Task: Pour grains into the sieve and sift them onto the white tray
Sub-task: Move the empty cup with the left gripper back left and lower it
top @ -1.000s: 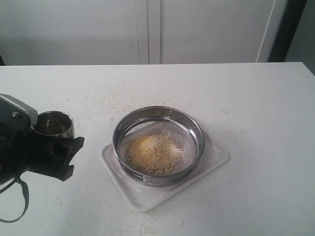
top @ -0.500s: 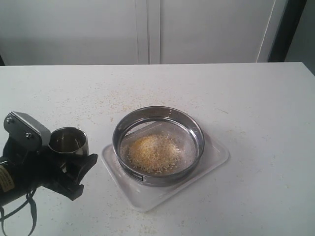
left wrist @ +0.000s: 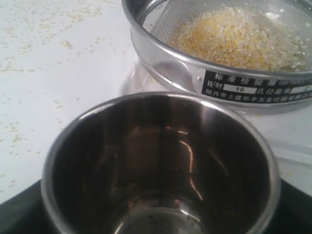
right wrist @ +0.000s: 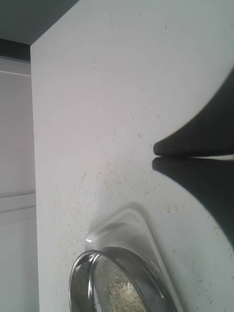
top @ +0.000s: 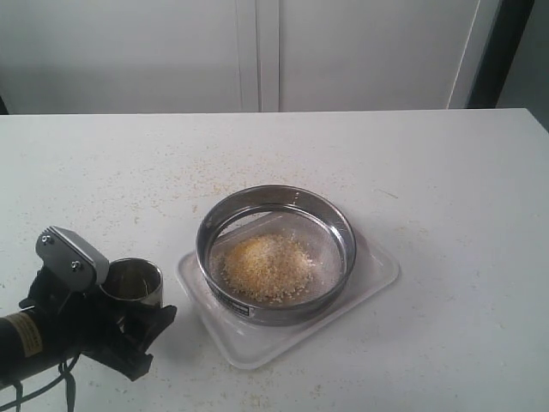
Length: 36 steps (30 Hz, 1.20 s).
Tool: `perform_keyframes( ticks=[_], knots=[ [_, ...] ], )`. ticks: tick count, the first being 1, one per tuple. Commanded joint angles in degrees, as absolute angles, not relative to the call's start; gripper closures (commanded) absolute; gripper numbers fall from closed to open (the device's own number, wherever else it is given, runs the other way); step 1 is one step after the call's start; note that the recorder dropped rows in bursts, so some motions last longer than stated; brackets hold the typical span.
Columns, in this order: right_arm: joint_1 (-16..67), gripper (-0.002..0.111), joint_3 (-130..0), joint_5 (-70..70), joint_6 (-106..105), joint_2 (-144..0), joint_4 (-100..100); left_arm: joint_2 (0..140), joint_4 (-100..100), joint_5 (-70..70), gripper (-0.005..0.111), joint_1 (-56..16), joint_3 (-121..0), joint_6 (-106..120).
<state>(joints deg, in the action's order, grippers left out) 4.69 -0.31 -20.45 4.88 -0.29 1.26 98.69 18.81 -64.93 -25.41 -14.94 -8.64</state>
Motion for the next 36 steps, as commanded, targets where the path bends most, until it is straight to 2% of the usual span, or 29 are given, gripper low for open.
perform_keyframes(
  ticks=[1,10,12,22,30,36],
  knots=[
    [4.5,0.108,0.0,-19.6,4.9,0.0,1.3,99.6,19.7,-65.9,0.107,-25.2,-14.9,-8.8],
    [4.5,0.108,0.0,-19.6,4.9,0.0,1.3,101.4,20.0,-65.4,0.107,-25.2,-15.5,-7.6],
    [4.5,0.108,0.0,-19.6,4.9,0.0,1.3,101.4,20.4,-65.6,0.104,-25.2,-15.5,-7.6],
    [4.5,0.108,0.0,-19.6,4.9,0.0,1.3,101.4,23.2,-63.4,0.058,-25.2,-15.5,-7.6],
    [4.5,0.108,0.0,-19.6,4.9,0.0,1.3,101.4,23.2,-63.4,0.033,-25.2,-15.5,-7.7],
    [4.5,0.108,0.0,-19.6,4.9,0.0,1.3,101.3,23.2,-63.4,0.022,-25.2,-15.5,-7.7]
  ],
)
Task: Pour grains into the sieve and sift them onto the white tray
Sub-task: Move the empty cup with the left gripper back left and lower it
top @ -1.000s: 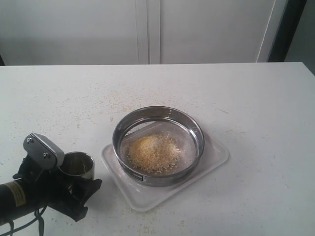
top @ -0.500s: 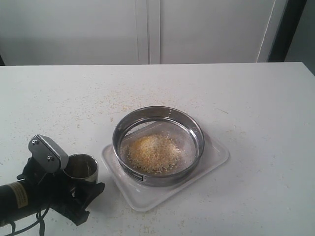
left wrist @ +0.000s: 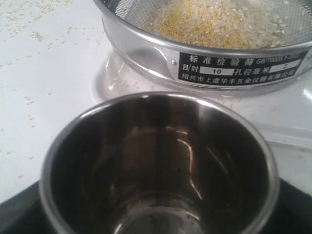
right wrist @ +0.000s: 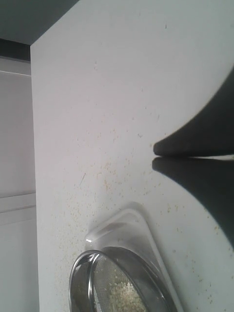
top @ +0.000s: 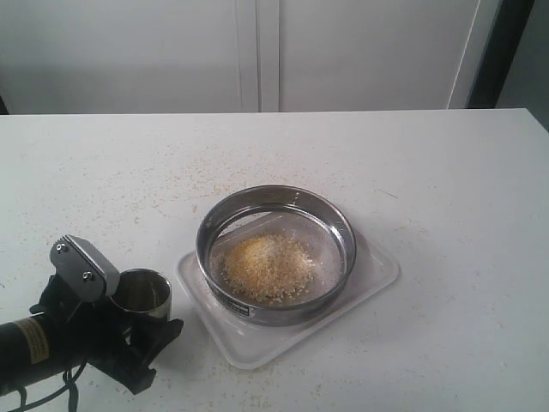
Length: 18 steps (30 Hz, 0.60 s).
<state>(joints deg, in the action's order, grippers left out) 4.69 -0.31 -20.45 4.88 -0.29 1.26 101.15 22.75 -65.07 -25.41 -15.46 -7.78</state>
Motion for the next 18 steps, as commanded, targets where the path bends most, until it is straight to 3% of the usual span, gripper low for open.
perform_keyframes(
  ticks=[1,9,18],
  knots=[
    [4.5,0.108,0.0,-19.6,4.9,0.0,1.3,101.3,23.2,-63.4,0.020,-25.2,-15.5,-7.7],
    [4.5,0.108,0.0,-19.6,4.9,0.0,1.3,101.3,22.6,-63.8,0.001,-25.2,-15.5,-7.8],
    [4.5,0.108,0.0,-19.6,4.9,0.0,1.3,99.6,22.6,-64.2,0.001,-25.2,-15.4,-8.0]
  ],
)
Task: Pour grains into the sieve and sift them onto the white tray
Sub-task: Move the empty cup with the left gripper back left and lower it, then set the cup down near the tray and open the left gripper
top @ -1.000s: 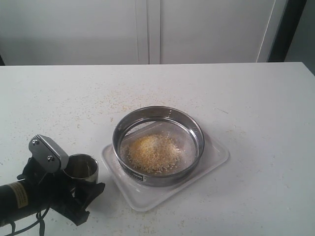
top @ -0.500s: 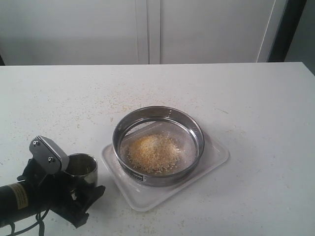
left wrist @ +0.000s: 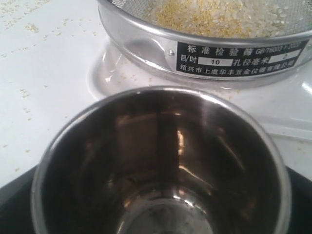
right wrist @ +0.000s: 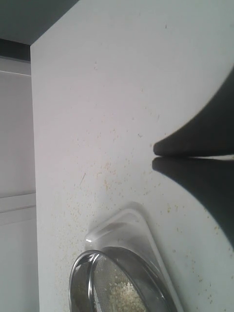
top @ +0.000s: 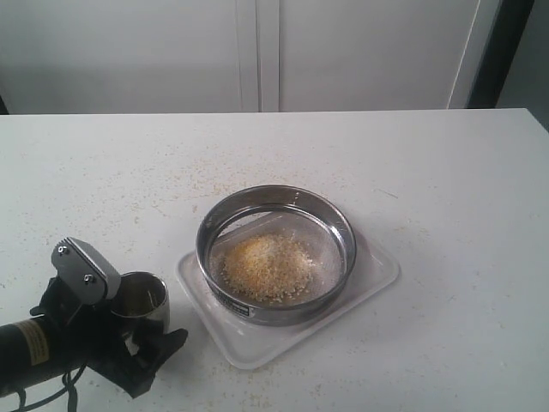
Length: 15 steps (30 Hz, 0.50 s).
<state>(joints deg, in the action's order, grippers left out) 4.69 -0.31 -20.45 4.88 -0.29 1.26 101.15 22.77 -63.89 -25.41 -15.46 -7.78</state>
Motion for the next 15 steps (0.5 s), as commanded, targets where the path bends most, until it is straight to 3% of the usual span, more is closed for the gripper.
perform_keyframes(
  ticks=[1,15],
  knots=[
    [4.5,0.108,0.0,-19.6,4.9,0.0,1.3,99.0,22.6,-64.1,0.001,-25.2,-15.4,-8.0],
    [4.5,0.108,0.0,-19.6,4.9,0.0,1.3,89.4,22.6,-56.9,0.001,-25.2,-15.4,-9.3]
  ],
)
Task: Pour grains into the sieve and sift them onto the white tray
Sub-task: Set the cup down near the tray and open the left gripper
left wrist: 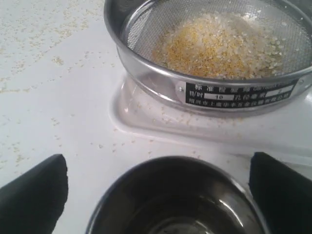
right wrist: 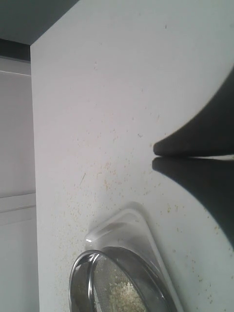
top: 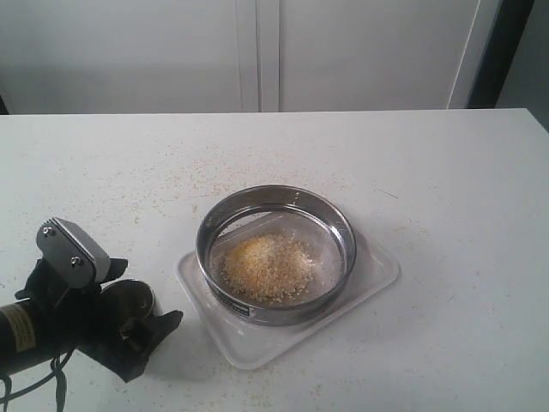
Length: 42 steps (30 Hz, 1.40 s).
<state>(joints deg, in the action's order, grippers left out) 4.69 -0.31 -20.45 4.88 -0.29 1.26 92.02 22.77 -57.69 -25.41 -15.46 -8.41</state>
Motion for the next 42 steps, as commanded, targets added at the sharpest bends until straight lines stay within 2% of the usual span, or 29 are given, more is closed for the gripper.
perform_keyframes(
  ticks=[1,12,16,18,25,26,33,42],
  knots=[
    [4.5,0.108,0.0,-19.6,4.9,0.0,1.3,88.8,22.6,-56.9,0.001,-25.2,-15.4,-9.5],
    [4.5,0.108,0.0,-19.6,4.9,0.0,1.3,82.8,22.6,-56.3,0.002,-25.2,-15.4,-12.2],
    [4.5,0.108,0.0,-19.6,4.9,0.0,1.3,79.0,22.6,-49.6,0.003,-25.2,-15.4,-14.9],
    [4.5,0.108,0.0,-19.6,4.9,0.0,1.3,76.3,22.6,-45.6,0.016,-25.2,-15.4,-15.5],
    [4.5,0.108,0.0,-19.6,4.9,0.0,1.3,67.1,22.7,-41.2,0.098,-25.2,-15.4,-15.8],
    [4.5,0.108,0.0,-19.6,4.9,0.0,1.3,65.7,22.7,-39.6,0.107,-25.2,-15.4,-15.8],
    [4.5,0.108,0.0,-19.6,4.9,0.0,1.3,59.5,22.7,-27.0,0.107,-25.2,-15.5,-16.8],
    [4.5,0.108,0.0,-19.6,4.9,0.0,1.3,54.6,22.5,11.5,0.107,-25.2,-27.8,-24.4]
  ],
)
